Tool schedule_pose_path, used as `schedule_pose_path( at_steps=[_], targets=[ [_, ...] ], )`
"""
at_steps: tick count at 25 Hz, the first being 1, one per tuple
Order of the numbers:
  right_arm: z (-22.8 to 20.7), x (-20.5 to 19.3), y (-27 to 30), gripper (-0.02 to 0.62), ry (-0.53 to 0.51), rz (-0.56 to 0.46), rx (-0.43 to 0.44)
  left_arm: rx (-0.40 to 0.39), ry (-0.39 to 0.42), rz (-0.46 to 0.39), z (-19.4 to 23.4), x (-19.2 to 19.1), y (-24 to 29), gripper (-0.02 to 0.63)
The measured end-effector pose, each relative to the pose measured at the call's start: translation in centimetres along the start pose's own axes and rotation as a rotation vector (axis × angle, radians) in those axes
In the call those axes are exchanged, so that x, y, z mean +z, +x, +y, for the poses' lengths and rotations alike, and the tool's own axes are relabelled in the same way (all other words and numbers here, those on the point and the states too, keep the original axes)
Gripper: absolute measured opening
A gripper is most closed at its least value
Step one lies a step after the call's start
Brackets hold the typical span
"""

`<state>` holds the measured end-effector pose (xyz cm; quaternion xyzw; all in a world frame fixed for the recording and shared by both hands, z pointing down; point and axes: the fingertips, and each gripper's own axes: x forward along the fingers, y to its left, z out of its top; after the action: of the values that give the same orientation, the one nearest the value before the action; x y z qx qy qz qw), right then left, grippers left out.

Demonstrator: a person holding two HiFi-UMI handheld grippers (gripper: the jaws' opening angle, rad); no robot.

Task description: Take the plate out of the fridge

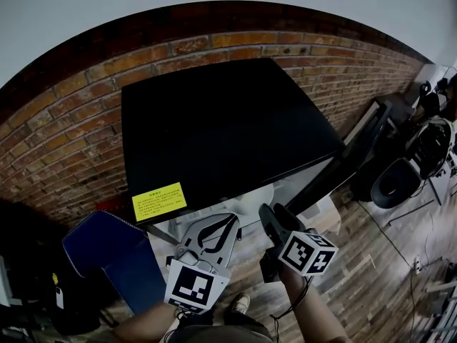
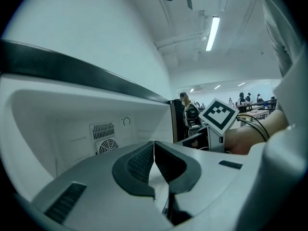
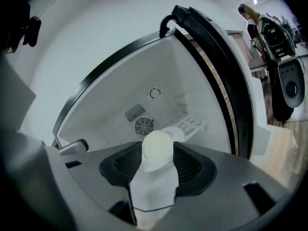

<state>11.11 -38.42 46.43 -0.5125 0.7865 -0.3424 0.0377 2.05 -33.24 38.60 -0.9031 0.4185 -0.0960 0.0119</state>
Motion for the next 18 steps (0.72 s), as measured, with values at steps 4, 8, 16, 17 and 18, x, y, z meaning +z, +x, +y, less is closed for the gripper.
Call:
schedule_pose_path(
  at_steps=[4,8,16,17,18],
  targets=[
    [-1.1,-1.1,1.1,0.187,0.094,0.021,0.005,-0.003,-0.003,0.028,0.0,-0.9,0.7,0.019],
    [-1.8,-1.7,1.9,0.187,0.18,0.023,0.013,0.001,-0.006,0.044,0.3,-1.6,1.0,0.018],
    [-1.6,-3.3,3.8,0.184,0.383,0.047,0.08,0.018,-0.012,0.079,0.9,-3.1,0.3,0.019],
    [-1.6,-3.5,3.9,0.184,0.408,0.048,0.083,0.021,-0.015,0.082,1.0,-3.2,0.2,0.019],
    [-1.7,-3.6,4.1,0.181,0.433,0.048,0.087,0.023,-0.017,0.085,1.0,-3.3,0.1,0.019]
  ],
)
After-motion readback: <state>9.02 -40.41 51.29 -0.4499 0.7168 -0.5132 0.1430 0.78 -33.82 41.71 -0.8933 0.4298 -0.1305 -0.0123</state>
